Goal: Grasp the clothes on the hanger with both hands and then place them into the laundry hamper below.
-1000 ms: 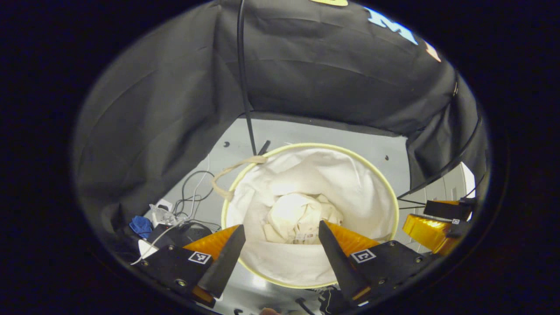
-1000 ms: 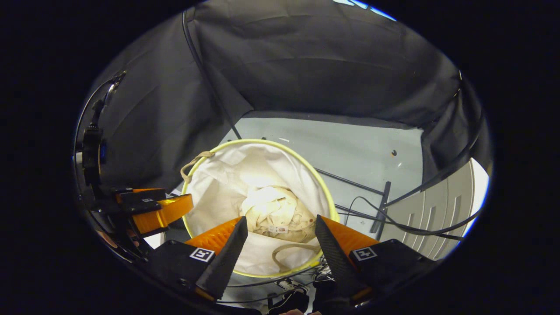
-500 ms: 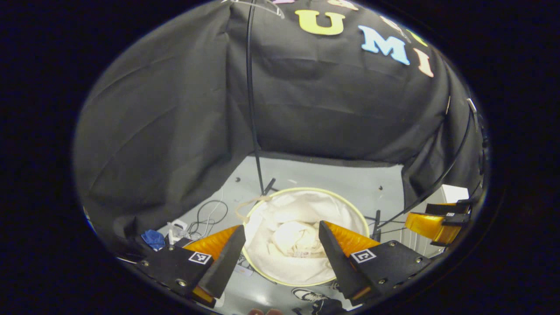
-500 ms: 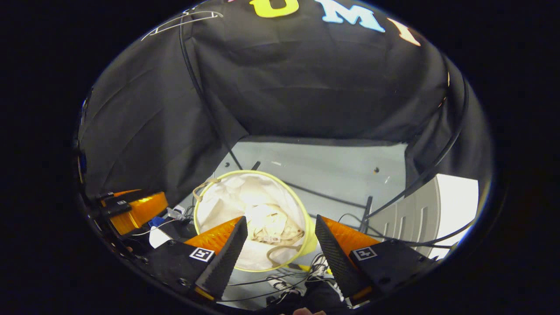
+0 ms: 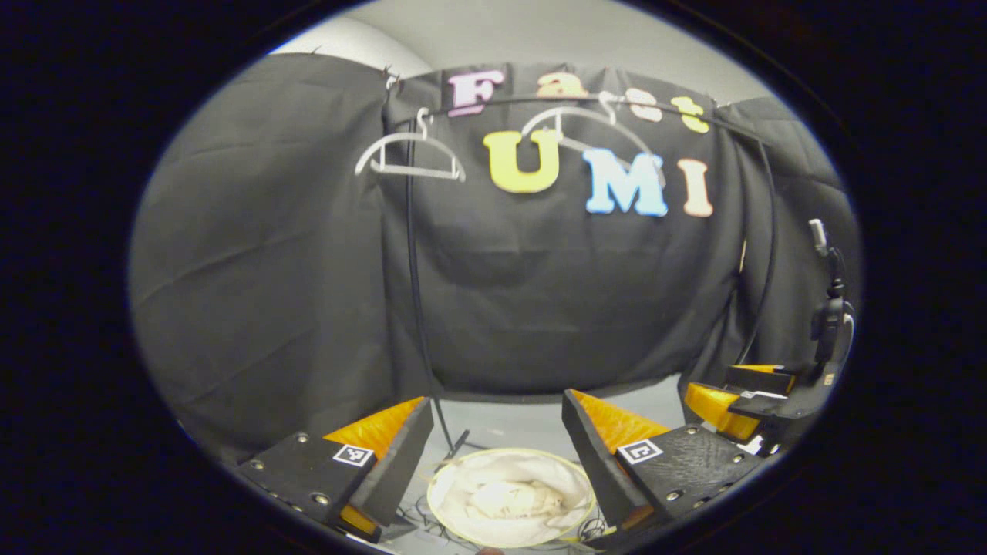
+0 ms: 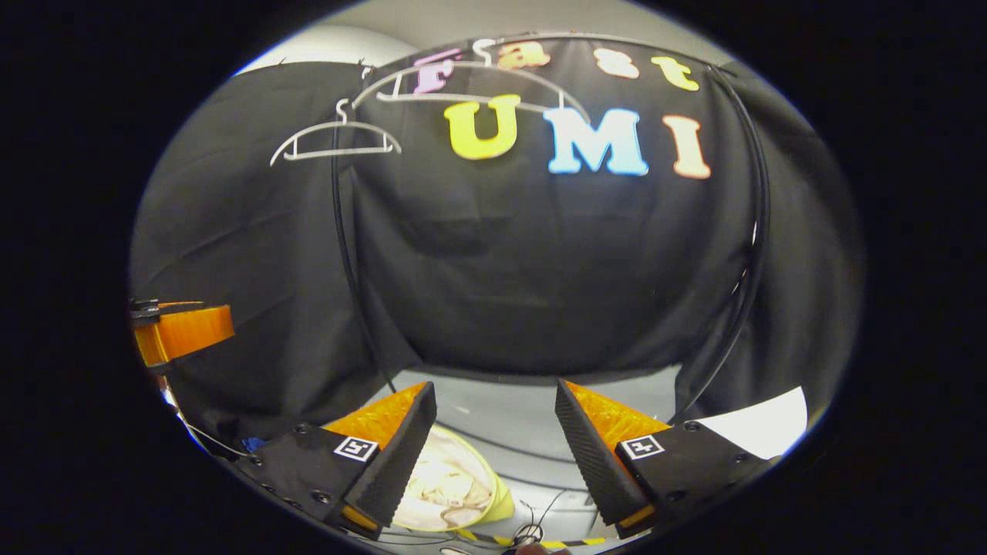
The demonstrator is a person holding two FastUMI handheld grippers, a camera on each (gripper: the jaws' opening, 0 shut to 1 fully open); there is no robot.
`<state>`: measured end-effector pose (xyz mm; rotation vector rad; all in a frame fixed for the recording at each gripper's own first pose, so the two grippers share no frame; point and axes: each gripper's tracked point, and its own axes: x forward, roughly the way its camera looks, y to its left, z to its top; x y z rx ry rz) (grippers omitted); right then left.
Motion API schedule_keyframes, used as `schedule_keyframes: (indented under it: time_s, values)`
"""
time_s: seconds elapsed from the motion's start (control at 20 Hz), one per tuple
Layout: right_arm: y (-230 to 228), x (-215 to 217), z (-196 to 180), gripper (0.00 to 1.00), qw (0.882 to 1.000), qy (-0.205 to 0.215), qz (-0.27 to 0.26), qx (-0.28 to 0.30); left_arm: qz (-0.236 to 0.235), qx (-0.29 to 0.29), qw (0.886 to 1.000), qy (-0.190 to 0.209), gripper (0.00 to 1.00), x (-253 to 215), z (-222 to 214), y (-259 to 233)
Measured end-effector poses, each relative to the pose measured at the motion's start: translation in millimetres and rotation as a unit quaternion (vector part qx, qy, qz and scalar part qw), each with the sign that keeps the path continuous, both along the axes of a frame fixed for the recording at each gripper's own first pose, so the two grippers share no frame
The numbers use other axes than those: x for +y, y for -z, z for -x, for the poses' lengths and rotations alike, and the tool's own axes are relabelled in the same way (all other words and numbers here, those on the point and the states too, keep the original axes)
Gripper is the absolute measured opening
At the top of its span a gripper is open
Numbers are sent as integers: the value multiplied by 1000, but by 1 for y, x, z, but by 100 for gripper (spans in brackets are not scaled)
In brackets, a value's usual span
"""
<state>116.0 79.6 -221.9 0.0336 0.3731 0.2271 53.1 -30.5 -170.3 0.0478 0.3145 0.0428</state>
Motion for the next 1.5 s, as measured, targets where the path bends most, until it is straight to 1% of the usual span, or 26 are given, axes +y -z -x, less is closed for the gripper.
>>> schedule_keyframes:
  time_s: [0.05, 0.15, 0.2, 0.25, 0.3, 0.35, 0.4, 0.5, 0.55, 0.6, 0.7, 0.75, 0.85, 0.95, 1.05, 1.15, 1.2, 1.25, 1.35, 1.4, 1.45, 1.5]
  values:
    - [-26, 0, -1, 93, 1000, 2, -12, -23, 0, -24, 1000, 3, 100, -7, 5, -25]
    - [-75, -1, -8, 93, 997, 4, -27, -74, 5, -64, 998, 8, 100, -16, 20, -76]
    - [-101, -2, -6, 93, 994, 2, -30, -101, 7, -85, 996, 10, 100, -16, 21, -88]
    - [-125, -6, -3, 93, 991, 1, -32, -127, 9, -105, 994, 13, 100, -18, 28, -114]
    - [-146, -9, 0, 93, 988, 1, -34, -151, 8, -122, 992, 17, 100, -19, 35, -129]
    - [-162, -12, 3, 93, 985, 2, -37, -170, 7, -139, 990, 19, 100, -20, 43, -143]
    - [-177, -16, 7, 93, 982, 2, -37, -183, 4, -152, 988, 16, 100, -23, 39, -154]
    - [-192, -27, 17, 92, 980, 9, -36, -196, 13, -182, 983, 12, 100, -18, 63, -185]
    - [-195, -34, 22, 93, 980, 15, -39, -192, 17, -197, 980, 14, 100, -20, 73, -202]
    - [-195, -43, 30, 100, 981, 19, -43, -190, 14, -211, 977, 16, 100, -19, 79, -212]
    - [-193, -70, 41, 95, 981, 43, -43, -184, 5, -213, 977, 17, 100, -17, 83, -212]
    - [-190, -83, 47, 98, 981, 56, -41, -179, 3, -212, 977, 12, 100, -14, 83, -208]
    - [-172, -101, 58, 98, 985, 74, -21, -153, 3, -216, 976, 6, 99, -9, 89, -206]
    - [-162, -124, 67, 98, 984, 100, -6, -145, 5, -209, 978, 0, 99, -8, 85, -196]
    - [-155, -141, 76, 98, 983, 121, -9, -136, 11, -196, 981, -11, 99, -2, 89, -183]
    - [-148, -151, 83, 98, 982, 136, -17, -127, 24, -183, 983, -13, 100, -3, 93, -171]
    - [-148, -153, 85, 93, 982, 141, -20, -127, 26, -178, 984, -16, 100, -1, 96, -167]
    - [-148, -154, 85, 98, 981, 144, -21, -127, 24, -176, 984, -19, 100, 2, 97, -165]
    - [-148, -153, 85, 98, 981, 146, -19, -128, 23, -169, 985, -24, 99, 8, 96, -161]
    - [-149, -150, 83, 93, 981, 144, -21, -130, 24, -166, 985, -28, 99, 10, 97, -158]
    - [-151, -147, 83, 93, 981, 141, -22, -132, 25, -165, 985, -31, 99, 12, 96, -156]
    - [-152, -144, 81, 98, 981, 138, -22, -134, 27, -164, 986, -33, 100, 13, 95, -155]
